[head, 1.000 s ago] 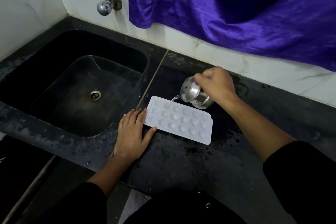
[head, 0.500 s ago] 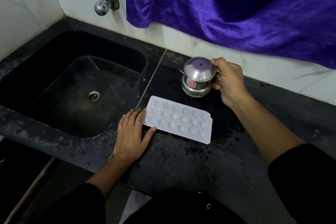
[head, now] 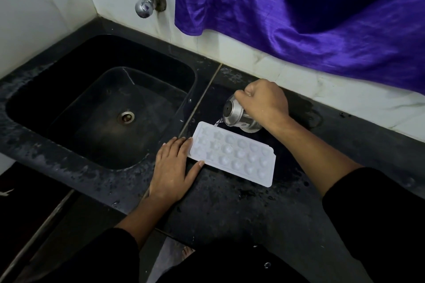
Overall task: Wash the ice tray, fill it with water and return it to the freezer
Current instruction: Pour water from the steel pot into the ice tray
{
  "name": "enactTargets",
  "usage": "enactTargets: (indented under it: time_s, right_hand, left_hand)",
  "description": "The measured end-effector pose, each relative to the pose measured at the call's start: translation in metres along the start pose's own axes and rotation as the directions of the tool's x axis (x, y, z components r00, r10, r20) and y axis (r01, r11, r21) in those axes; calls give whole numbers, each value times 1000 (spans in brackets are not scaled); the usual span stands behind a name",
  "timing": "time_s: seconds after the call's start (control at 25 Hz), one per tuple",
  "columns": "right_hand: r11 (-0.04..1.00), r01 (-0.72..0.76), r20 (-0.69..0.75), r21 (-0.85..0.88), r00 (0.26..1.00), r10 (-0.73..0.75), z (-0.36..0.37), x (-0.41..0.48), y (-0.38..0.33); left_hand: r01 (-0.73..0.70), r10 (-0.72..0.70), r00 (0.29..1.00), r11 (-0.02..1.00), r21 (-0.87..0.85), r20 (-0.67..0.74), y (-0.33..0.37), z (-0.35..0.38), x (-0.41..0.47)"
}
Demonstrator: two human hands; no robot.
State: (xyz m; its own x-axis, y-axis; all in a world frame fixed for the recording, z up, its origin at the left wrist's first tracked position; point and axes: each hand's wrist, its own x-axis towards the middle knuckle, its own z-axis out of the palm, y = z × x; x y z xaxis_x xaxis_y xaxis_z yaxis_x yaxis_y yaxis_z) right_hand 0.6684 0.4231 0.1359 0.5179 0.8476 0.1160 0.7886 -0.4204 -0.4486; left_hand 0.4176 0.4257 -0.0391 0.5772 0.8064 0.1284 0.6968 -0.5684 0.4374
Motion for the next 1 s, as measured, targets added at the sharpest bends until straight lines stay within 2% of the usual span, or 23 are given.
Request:
enactTargets:
  time_s: [0.12, 0.24, 0.32, 0.4, 0.52, 0.6, 0.68, 0.8, 0.92, 1.0]
  right_hand:
    - [999, -23, 3, 36, 1000, 23, -3, 4, 5]
    - [948, -130, 44, 291, 991, 123, -11, 5, 20]
    - [817, -230, 89, 529, 972, 216, -18, 2, 29]
    - [643, -300, 131, 704, 946, 297, -24, -4, 36]
    - [404, -318, 178, 857, 921, 347, -30, -10, 41]
    - [359, -296, 169, 885, 923, 345, -32, -11, 39]
    - [463, -266, 125, 846, 942, 313, -31, -11, 35]
    - [703, -183, 61, 687, 979, 195, -24, -9, 27]
    - [928, -33, 45, 371, 999, 18, -14, -10, 15]
    - [984, 66, 36, 165, 997, -73, -7, -13, 4]
  left_hand:
    - [7, -7, 1000, 1000, 4, 7, 0, 0, 0]
    - [7, -7, 1000, 1000, 1, 8, 1, 0, 0]
    - [6, -6, 1000, 1000, -2, 5, 1, 0, 0]
    - [7, -7, 1000, 1000, -2, 5, 0, 0, 1]
    - [4, -4, 1000, 1000, -4, 3, 1, 0, 1]
    - [1, -1, 1000, 1000, -12, -3, 1, -1, 1]
    - [0, 0, 1000, 1000, -12, -5, 2, -1, 0]
    - [2, -2, 1000, 1000, -10, -6, 2, -1, 0]
    - [3, -3, 1000, 1000, -10, -9, 2, -1, 0]
    - [2, -2, 1000, 1000, -10, -8, 1, -1, 0]
